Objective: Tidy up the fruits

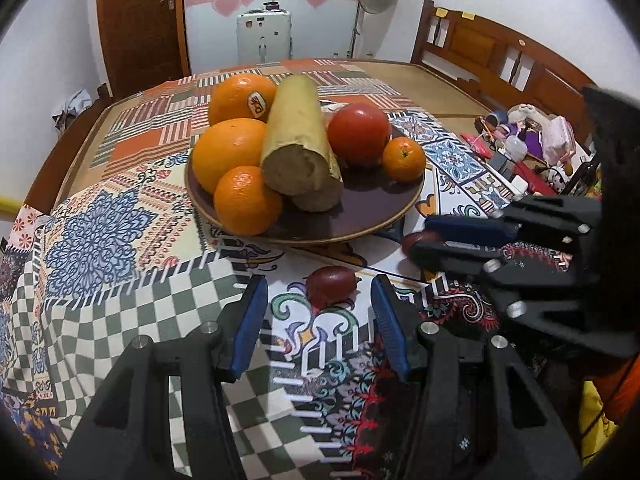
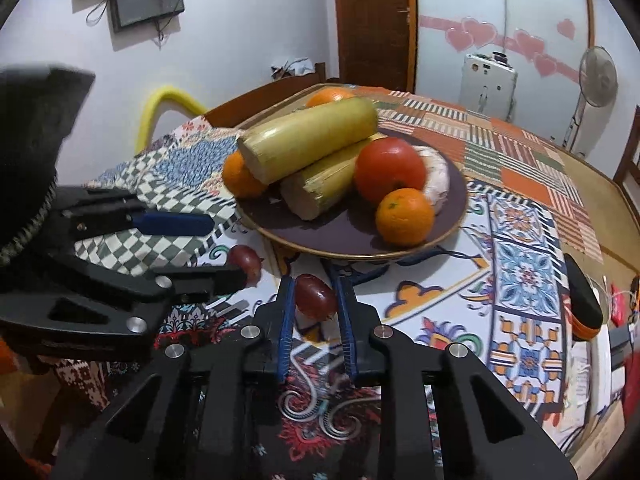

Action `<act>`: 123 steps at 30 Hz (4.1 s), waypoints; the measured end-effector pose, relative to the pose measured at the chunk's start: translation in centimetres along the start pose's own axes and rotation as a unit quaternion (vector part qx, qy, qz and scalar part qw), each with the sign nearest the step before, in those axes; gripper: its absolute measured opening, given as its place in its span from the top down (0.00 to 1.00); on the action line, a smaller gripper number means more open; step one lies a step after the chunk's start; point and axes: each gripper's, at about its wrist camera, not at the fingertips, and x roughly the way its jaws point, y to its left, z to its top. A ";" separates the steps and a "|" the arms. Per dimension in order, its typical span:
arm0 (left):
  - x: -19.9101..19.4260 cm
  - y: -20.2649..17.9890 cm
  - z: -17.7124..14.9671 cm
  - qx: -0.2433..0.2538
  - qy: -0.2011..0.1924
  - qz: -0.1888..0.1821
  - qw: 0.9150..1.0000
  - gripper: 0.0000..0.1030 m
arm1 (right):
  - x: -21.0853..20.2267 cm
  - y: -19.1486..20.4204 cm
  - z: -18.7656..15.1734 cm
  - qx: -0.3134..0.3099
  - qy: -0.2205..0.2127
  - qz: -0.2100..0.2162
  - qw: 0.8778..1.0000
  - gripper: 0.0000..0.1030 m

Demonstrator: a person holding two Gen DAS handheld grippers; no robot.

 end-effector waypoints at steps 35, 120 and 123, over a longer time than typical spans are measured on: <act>-0.9 1.2 1.8 -0.030 -0.055 -0.008 0.998 0.73 | 0.6 -0.9 2.8 0.006 -0.044 -0.005 0.999 0.81; -32.3 -8.1 -8.6 -0.015 -0.384 0.103 0.918 0.04 | -26.3 10.7 -2.6 0.025 -0.349 -0.134 0.927 0.00; -32.2 -8.2 -8.5 -0.013 -0.381 0.104 0.918 0.04 | -26.4 10.6 -2.5 0.026 -0.348 -0.134 0.928 0.00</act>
